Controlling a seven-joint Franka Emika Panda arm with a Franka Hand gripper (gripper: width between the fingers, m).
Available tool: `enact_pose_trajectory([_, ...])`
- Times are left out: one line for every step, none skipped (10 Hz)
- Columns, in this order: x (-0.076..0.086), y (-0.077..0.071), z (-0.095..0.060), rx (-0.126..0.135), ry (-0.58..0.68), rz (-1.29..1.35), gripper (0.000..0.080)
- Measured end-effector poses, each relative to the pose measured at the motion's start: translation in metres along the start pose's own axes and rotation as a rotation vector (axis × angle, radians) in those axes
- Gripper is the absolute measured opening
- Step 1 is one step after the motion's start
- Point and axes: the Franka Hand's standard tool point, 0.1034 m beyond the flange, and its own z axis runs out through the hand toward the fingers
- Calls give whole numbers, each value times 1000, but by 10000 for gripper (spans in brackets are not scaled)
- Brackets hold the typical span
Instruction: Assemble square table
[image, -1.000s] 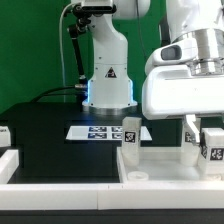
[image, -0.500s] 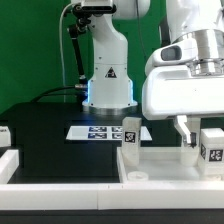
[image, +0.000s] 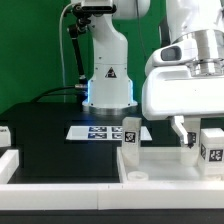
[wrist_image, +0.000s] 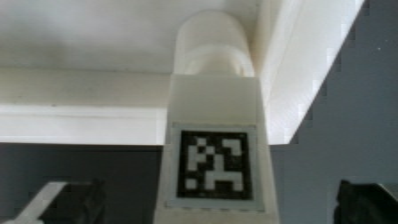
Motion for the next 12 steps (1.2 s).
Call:
enact_pose_trajectory([0, 0, 0, 0, 0, 0, 649])
enact_pose_trajectory([0, 2, 0, 3, -14, 1, 649])
enact_pose_trajectory([5, 5, -5, 19, -60, 14, 649])
enact_pose_trajectory([11, 8, -7, 29, -87, 21, 649])
enact_pose_trajectory([10, 11, -5, 30, -98, 28, 649])
enact_pose_trajectory([4, 6, -3, 55, -182, 61, 649])
enact_pose_trajectory([6, -1, -5, 83, -293, 86, 649])
enact_pose_trajectory([11, -6, -4, 87, -325, 118, 649])
enact_pose_trajectory([4, -13, -7, 96, -415, 144, 649])
enact_pose_trajectory([3, -13, -9, 108, -490, 137, 649])
enact_pose_trajectory([5, -8, -7, 109, -512, 137, 649])
enact_pose_trajectory([4, 2, -3, 104, -517, 131, 649])
